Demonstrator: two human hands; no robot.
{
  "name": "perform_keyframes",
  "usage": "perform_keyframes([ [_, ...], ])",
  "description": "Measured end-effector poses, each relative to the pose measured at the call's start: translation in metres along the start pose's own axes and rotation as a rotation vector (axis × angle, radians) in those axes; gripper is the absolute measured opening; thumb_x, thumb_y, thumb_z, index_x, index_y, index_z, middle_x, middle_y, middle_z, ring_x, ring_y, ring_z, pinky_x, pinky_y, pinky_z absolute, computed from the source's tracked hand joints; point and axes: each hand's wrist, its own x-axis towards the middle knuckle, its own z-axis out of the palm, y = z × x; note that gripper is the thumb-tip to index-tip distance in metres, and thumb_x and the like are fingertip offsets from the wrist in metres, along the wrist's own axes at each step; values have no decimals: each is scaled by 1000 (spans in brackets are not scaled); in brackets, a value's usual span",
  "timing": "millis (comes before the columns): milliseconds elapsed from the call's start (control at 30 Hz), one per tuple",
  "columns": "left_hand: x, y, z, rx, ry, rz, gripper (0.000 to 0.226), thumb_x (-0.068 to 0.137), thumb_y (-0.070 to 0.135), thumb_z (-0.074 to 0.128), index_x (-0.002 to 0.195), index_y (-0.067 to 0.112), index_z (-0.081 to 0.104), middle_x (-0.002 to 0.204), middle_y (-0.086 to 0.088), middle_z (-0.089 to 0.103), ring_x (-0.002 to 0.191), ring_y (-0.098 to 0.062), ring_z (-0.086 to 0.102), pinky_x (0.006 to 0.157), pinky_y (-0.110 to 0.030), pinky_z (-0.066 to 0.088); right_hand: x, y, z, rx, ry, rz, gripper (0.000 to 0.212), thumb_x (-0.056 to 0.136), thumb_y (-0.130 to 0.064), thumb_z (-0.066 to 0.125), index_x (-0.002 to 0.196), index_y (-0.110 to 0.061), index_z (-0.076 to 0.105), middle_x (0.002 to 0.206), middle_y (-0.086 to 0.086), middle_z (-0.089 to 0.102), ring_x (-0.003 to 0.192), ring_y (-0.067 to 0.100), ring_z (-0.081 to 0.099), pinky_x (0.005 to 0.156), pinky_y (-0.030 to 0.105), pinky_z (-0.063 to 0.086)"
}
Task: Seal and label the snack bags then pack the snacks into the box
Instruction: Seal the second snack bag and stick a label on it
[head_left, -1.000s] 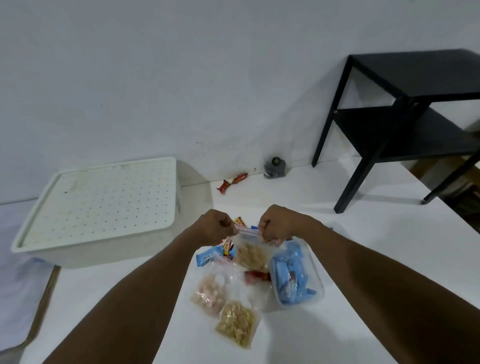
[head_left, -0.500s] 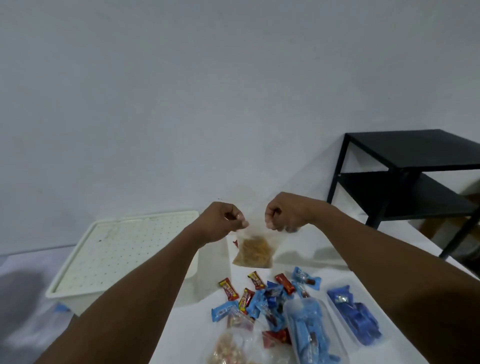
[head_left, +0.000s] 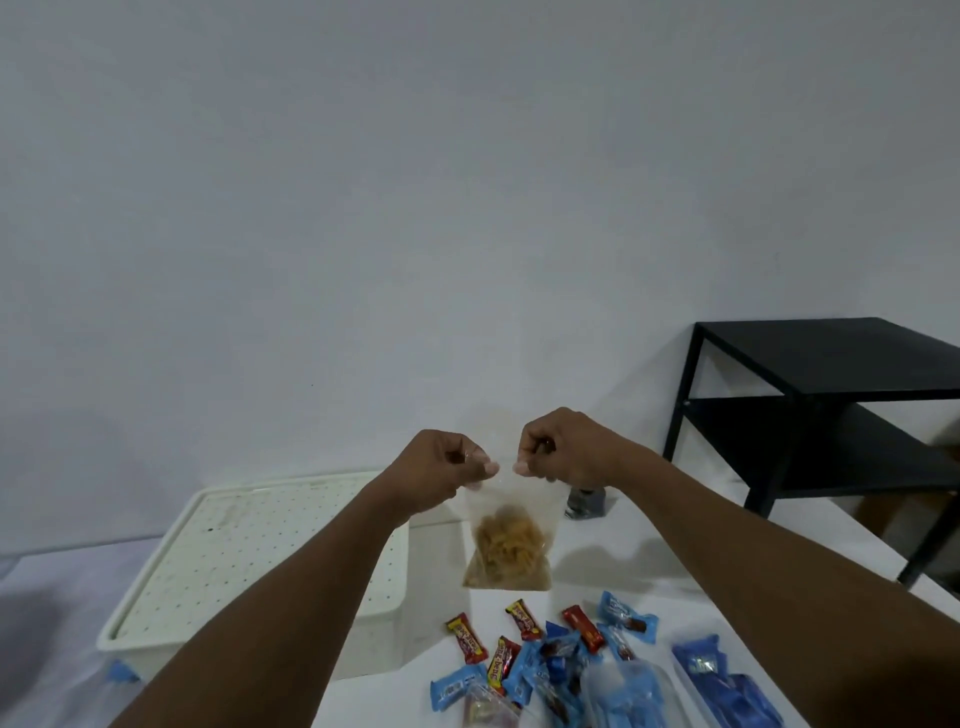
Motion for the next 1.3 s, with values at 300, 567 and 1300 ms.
perform_keyframes([
  [300, 3, -2, -10, -49, 121, 56, 27, 89, 27, 75, 94, 2, 67, 90, -9, 75, 84, -14, 73, 76, -33, 49, 5, 6, -1, 162, 112, 19, 25, 84, -36, 76, 79, -12, 70, 67, 0, 70, 59, 3, 63, 51, 13, 44],
  [567, 10, -3, -9, 3, 109, 69, 17, 86, 28, 78, 88, 11, 74, 84, -13, 76, 74, -17, 64, 69, -29, 47, 10, 1, 3, 183, 131, -22, 26, 82, -35, 78, 76, -11, 70, 61, -2, 69, 55, 4, 61, 52, 14, 44],
  [1300, 14, 10, -6, 9, 35, 93, 18, 87, 18, 75, 86, 1, 68, 84, -9, 73, 80, -15, 75, 67, -25, 51, 1, 7, 14, 422, 153, 36, 22, 83, -38, 75, 83, -16, 75, 65, 3, 62, 62, 10, 55, 58, 26, 45],
])
